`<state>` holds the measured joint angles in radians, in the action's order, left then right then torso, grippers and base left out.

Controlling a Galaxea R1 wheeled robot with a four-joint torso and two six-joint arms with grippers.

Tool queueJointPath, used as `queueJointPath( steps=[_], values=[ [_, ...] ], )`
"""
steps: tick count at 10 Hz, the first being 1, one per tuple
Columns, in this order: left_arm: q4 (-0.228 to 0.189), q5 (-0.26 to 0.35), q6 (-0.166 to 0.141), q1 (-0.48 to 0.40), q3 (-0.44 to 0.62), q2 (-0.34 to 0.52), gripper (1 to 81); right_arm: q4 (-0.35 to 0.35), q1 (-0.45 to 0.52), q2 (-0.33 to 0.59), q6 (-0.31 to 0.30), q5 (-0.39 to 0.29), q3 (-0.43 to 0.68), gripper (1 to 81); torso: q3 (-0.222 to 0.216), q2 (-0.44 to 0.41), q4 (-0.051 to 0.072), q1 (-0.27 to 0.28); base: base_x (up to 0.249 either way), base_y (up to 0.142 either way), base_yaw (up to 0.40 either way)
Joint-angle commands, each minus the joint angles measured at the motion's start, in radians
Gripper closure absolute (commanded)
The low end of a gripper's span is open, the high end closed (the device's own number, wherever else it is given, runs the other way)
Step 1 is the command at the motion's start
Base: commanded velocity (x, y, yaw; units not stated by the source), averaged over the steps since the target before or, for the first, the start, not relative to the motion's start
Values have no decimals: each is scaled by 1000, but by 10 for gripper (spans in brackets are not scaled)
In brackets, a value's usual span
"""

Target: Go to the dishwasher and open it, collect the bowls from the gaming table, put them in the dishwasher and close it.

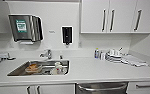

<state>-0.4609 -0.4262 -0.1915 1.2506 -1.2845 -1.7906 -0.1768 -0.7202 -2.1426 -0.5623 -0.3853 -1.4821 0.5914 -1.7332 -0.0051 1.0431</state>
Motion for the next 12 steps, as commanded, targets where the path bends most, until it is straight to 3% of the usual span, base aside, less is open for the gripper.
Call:
queueJointPath(
  steps=[1,3,5,12],
  values=[
    [-16,-2,-3,-81,10,55,10,-3,240,-41,-177,-138,-81,10,0,0,0,0,0,0,0],
    [-24,-5,-3,-81,11,54,10,48,293,-116,-273,-208,-153,10,0,0,0,0,0,0,0],
    [-76,-11,-3,-91,14,46,10,63,325,-153,-329,-241,-199,10,1,0,0,0,0,0,0],
    [-82,-5,-5,-121,48,39,10,34,380,-265,-375,-256,-335,10,2,0,0,0,0,0,0]
  ],
)
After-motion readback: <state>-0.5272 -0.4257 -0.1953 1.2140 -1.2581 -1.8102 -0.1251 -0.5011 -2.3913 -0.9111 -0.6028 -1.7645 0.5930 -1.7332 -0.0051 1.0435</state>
